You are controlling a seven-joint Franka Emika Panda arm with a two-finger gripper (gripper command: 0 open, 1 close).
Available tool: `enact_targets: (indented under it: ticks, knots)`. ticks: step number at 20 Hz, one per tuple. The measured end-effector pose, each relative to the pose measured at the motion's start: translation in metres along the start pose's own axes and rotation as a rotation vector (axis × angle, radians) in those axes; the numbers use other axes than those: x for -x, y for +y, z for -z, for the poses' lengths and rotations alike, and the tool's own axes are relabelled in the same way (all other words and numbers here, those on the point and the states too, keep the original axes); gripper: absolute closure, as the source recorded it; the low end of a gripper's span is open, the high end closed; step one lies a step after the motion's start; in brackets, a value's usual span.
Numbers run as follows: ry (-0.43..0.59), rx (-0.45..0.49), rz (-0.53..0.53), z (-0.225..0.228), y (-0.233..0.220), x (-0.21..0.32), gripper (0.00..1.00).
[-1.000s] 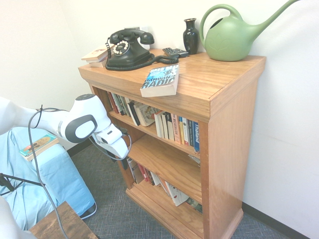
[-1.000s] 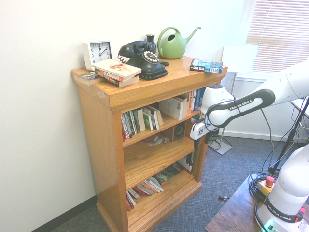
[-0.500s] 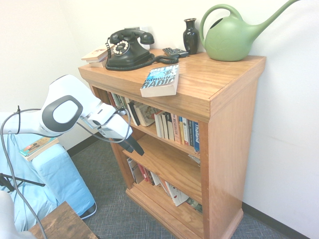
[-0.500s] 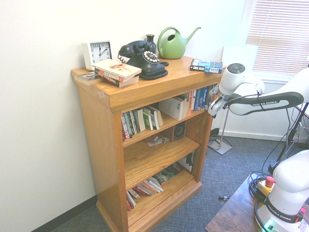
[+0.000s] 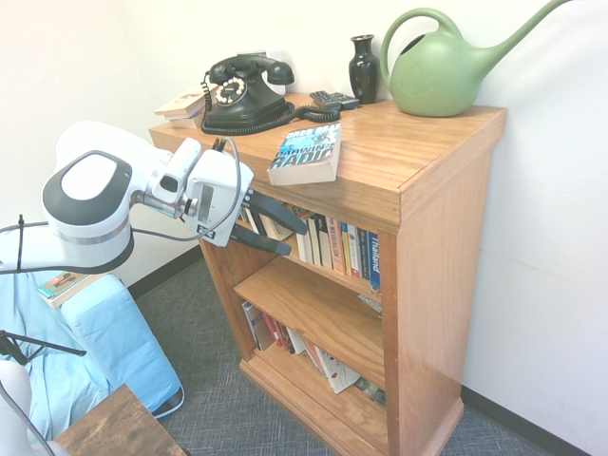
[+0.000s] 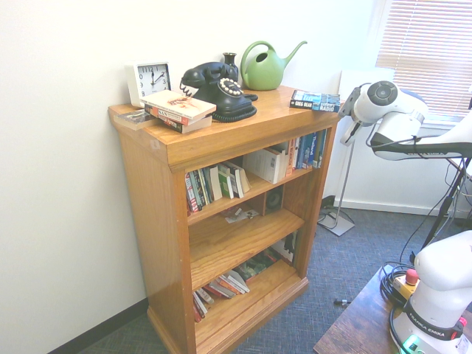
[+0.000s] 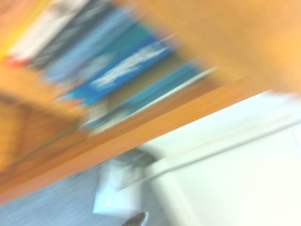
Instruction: Put the book on the shelf
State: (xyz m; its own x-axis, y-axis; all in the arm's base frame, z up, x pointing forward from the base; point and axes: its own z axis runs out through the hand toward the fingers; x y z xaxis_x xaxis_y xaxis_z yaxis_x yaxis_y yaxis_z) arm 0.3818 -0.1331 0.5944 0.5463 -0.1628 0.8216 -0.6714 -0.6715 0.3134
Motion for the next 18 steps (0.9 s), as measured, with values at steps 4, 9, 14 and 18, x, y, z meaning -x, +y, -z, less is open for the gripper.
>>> enact_targets:
  ticks: [4,9,14,18]
  knots:
    - [0.130,0.004,0.095,0.012,-0.009,-0.018,0.00]
    - [0.217,-0.013,0.179,0.017,-0.033,-0.036,0.00]
    - [0.246,0.008,0.232,-0.005,-0.039,-0.046,0.00]
    - [0.252,0.017,0.264,-0.016,-0.045,-0.040,0.00]
